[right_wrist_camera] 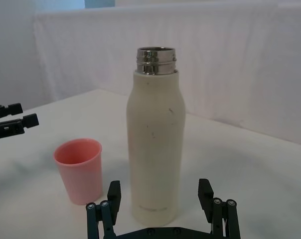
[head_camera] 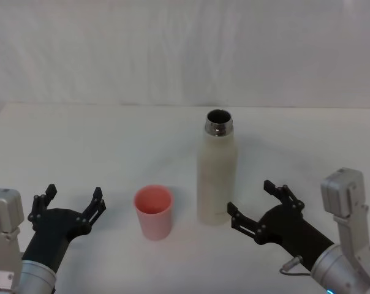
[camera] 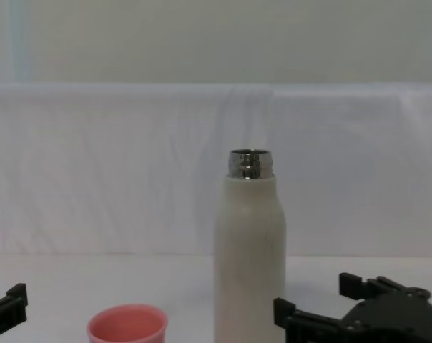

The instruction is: Grasp the thermos with one hand and pour water into the cup lid.

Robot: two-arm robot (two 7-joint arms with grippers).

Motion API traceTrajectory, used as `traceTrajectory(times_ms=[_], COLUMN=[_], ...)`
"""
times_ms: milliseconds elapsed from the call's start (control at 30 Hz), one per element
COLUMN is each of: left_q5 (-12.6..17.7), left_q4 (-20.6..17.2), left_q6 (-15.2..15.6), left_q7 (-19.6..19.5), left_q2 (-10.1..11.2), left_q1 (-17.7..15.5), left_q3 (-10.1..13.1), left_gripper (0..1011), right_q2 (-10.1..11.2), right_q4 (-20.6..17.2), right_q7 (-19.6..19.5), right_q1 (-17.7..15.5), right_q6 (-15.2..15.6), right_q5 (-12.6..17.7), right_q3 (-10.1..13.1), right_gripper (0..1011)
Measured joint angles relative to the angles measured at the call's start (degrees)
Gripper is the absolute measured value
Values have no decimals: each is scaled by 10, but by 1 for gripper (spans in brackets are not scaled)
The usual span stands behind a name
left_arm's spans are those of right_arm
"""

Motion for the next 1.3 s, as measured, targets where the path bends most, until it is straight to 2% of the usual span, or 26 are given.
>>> traceTrajectory(times_ms=[700, 1300], left_q5=[0, 0], left_q4=[0, 0], left_q6=[0, 0], left_q7=[0, 0], left_q2=[0, 0], left_q1=[0, 0], left_q3=[0, 0], left_gripper=[1001, 1001], right_q2=[-23, -40], right_q4=[63, 93], right_q7=[-6, -11], right_q1=[58, 91], right_q6=[1, 1], right_q5=[8, 13], right_q3=[-26, -36], right_gripper=[1000, 1000])
